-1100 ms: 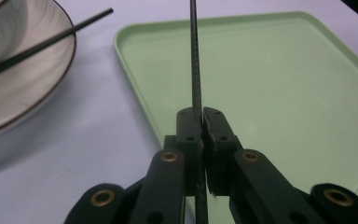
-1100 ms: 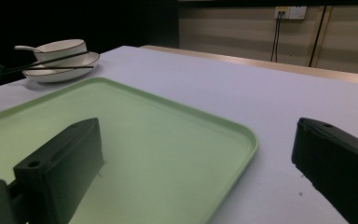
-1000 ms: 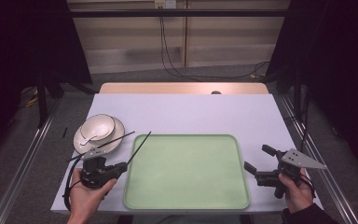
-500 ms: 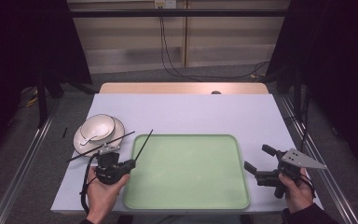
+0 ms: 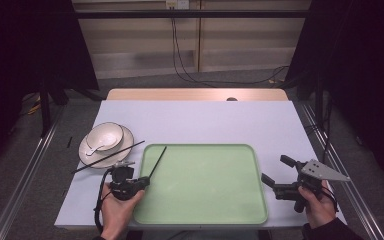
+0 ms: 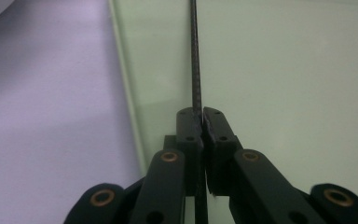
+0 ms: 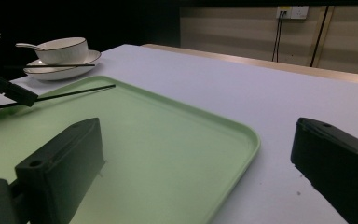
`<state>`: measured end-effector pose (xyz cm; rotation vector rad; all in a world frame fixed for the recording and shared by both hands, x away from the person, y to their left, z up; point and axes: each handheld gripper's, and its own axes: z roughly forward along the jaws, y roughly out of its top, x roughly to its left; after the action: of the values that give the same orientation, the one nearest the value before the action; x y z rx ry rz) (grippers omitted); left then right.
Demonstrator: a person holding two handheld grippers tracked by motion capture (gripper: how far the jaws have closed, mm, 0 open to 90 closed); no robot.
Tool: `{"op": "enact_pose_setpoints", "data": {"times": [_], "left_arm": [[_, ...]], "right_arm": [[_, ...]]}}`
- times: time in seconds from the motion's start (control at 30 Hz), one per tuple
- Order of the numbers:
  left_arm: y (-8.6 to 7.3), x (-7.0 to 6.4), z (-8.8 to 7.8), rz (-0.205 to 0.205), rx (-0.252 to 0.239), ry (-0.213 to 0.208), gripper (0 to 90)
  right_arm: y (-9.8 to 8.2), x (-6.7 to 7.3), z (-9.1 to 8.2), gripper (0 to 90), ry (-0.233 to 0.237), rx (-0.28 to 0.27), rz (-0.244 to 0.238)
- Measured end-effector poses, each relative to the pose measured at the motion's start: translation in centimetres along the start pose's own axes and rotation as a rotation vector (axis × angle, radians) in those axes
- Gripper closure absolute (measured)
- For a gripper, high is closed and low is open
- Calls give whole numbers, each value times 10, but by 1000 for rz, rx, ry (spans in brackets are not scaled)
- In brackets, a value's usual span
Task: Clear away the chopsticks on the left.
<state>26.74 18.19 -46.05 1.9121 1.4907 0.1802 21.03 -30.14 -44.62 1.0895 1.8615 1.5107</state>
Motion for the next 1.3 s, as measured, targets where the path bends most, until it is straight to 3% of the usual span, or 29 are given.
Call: {"op": "enact_pose_setpoints", "data": {"times": [0.03, 0.3, 0.33, 0.7, 0.8, 0.87, 0.93, 1.03, 1.1, 1.13, 1.2, 1.23, 1.3], "left_arm": [[-1, 0, 2, -12, -2, -4, 861], [-3, -1, 5, 5, 15, -2, 856], [-3, 0, 5, -6, 17, -14, 855], [-2, 3, 5, 25, 15, -59, 789], [-1, 5, 0, 39, -15, -95, 685], [1, 6, -6, 60, -49, -141, 595], [2, 6, -15, 111, -125, -144, 502], [3, 9, -28, 164, -205, -184, 393], [4, 14, -34, 161, -245, -210, 347], [4, 19, -42, 170, -280, -198, 324], [4, 21, -45, 187, -300, -191, 294], [3, 25, -52, 220, -317, -205, 263], [2, 27, -55, 235, -324, -212, 177]], "right_arm": [[0, 0, 0, 20, 0, 1, 0], [0, 0, 0, 21, 1, 7, -9], [0, 0, 1, 22, 3, 9, -6], [-1, 0, 1, 22, 1, 7, -1], [-1, 0, 1, 21, 5, 8, -7], [0, 0, 1, 21, 6, 8, -4], [0, 0, 0, 22, 7, 10, -6], [0, 0, 0, 21, 7, 8, -4], [0, 0, 0, 21, 5, 5, -4], [0, 0, 0, 21, 6, 8, -2], [0, 0, 0, 21, 6, 6, 3], [0, 0, 0, 21, 5, 4, 10], [0, 0, 0, 21, 5, 7, 9]]}}
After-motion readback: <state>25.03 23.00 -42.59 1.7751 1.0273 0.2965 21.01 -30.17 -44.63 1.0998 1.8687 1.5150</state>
